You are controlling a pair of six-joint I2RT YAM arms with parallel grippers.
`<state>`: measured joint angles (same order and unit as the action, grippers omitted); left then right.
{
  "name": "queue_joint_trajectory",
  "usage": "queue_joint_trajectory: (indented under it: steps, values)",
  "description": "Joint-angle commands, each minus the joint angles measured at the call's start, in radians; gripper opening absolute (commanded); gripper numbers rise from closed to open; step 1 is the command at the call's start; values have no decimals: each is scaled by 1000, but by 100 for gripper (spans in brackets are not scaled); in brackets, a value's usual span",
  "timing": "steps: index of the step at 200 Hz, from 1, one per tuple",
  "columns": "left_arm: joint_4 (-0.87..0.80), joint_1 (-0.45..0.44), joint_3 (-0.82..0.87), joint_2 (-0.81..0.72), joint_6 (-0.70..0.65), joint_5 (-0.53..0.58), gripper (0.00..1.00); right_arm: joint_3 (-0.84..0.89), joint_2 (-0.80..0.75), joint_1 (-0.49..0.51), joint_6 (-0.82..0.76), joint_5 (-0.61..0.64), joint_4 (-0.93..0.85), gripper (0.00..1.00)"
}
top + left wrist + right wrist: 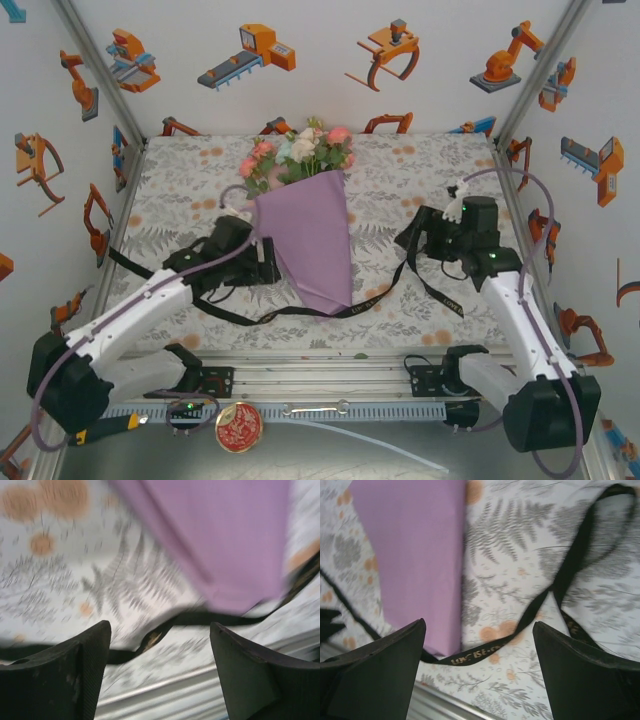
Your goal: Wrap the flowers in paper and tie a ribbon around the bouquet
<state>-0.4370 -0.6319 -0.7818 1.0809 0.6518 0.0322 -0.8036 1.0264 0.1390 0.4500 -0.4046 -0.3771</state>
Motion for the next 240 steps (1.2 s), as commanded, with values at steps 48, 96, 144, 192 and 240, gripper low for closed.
queue_joint_trajectory:
  steps: [48,96,144,192,240]
  values:
    - [476,157,77,240,574,-117,91,-144,364,137,112,-76,191,79]
    - [543,158,50,407,557,-52,81,-201,558,169,136,-60,290,76]
    - [512,158,38,486,525,-49,55,-244,705,223,160,-44,356,75]
    - [529,188,17,536,472,-84,16,-211,807,287,233,-28,443,73]
    - [545,237,-48,552,397,-203,1,-173,830,310,378,-102,621,29]
